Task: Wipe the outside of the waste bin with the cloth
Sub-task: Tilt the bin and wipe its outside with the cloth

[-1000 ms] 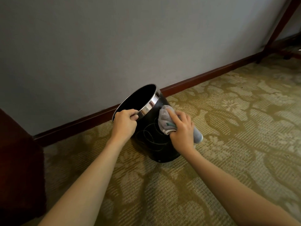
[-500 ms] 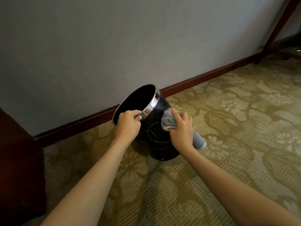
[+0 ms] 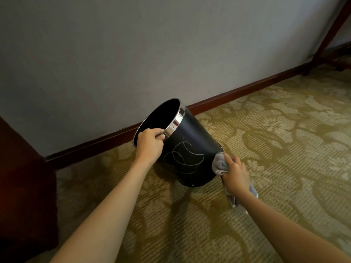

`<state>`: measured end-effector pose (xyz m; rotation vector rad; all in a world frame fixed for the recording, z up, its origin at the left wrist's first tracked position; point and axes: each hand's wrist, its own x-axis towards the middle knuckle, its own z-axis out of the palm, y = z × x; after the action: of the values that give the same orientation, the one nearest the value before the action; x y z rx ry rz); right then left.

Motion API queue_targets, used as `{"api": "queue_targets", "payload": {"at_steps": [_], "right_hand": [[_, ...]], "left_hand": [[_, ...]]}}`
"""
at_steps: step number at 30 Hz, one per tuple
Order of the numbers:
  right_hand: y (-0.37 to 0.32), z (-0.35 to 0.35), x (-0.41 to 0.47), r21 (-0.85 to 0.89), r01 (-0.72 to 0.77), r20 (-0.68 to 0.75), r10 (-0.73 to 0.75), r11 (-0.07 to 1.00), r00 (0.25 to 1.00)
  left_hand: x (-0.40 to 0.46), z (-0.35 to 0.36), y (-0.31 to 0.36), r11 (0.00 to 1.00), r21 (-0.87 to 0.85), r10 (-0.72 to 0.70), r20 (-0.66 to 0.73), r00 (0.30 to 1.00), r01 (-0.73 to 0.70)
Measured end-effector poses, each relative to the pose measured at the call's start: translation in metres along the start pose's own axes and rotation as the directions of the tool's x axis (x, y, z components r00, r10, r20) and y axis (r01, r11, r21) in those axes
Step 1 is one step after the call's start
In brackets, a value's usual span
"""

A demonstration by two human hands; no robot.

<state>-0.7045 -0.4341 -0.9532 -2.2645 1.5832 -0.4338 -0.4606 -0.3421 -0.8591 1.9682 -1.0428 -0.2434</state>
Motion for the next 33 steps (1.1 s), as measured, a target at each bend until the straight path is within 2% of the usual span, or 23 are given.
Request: {"api": "queue_targets", "payload": {"at_steps": [4, 9, 11, 13, 15, 18, 20, 22, 24, 26, 28, 31, 33], "right_hand": [[-0.025, -0.008, 0.007, 0.08, -0.027, -0.092, 0.034, 0.996, 0.995], [-0.072, -0.037, 0.02, 0.304, 0.223, -0.298, -0.13, 0.926, 0.946], [-0.079, -0.047, 0.027, 0.362, 0.279, -0.323, -0.161, 0.89, 0.933], [-0.076, -0.051, 0.033, 0.411, 0.271, -0.302, -0.15, 0.871, 0.941], [-0.063, -0.044, 0.034, 0.425, 0.194, -0.262, -0.085, 0.884, 0.961], [-0.022, -0.027, 0.03, 0.318, -0.134, -0.044, 0.156, 0.938, 0.987], [0.001, -0.02, 0.02, 0.344, -0.318, 0.141, 0.286, 0.884, 0.948], [0.013, -0.018, 0.013, 0.373, -0.361, 0.184, 0.313, 0.855, 0.932], [0.008, -0.022, 0.013, 0.435, -0.318, 0.137, 0.287, 0.842, 0.948], [-0.013, -0.036, 0.019, 0.539, -0.234, 0.022, 0.264, 0.809, 0.964], [-0.045, -0.054, 0.03, 0.635, -0.083, -0.093, 0.182, 0.768, 0.979], [-0.088, -0.076, 0.045, 0.69, 0.157, -0.25, 0.03, 0.707, 0.968], [-0.1, -0.076, 0.052, 0.682, 0.218, -0.293, -0.013, 0.698, 0.956]], "left_hand": [[-0.006, 0.011, 0.01, 0.999, 0.019, 0.039, -0.003, 0.999, -0.039], [-0.007, 0.02, 0.021, 0.993, 0.008, 0.113, 0.034, 0.993, -0.114], [-0.009, 0.019, 0.023, 0.991, 0.006, 0.133, 0.072, 0.988, -0.134], [-0.012, 0.016, 0.018, 0.985, -0.002, 0.174, 0.108, 0.979, -0.175], [-0.015, 0.012, 0.012, 0.977, -0.016, 0.214, 0.13, 0.968, -0.214], [-0.016, 0.009, 0.004, 0.974, -0.057, 0.226, 0.141, 0.964, -0.22], [-0.016, 0.007, 0.002, 0.973, -0.078, 0.227, 0.149, 0.962, -0.218], [-0.014, 0.006, 0.0, 0.973, -0.079, 0.226, 0.154, 0.962, -0.216], [-0.011, 0.005, 0.0, 0.972, -0.087, 0.228, 0.143, 0.963, -0.217], [-0.009, 0.005, 0.0, 0.966, -0.073, 0.257, 0.142, 0.956, -0.249], [-0.006, 0.004, -0.001, 0.965, -0.059, 0.261, 0.148, 0.954, -0.255], [-0.004, 0.001, -0.005, 0.969, -0.064, 0.244, 0.136, 0.96, -0.237], [-0.004, -0.003, -0.008, 0.969, -0.078, 0.245, 0.132, 0.961, -0.236]]}}
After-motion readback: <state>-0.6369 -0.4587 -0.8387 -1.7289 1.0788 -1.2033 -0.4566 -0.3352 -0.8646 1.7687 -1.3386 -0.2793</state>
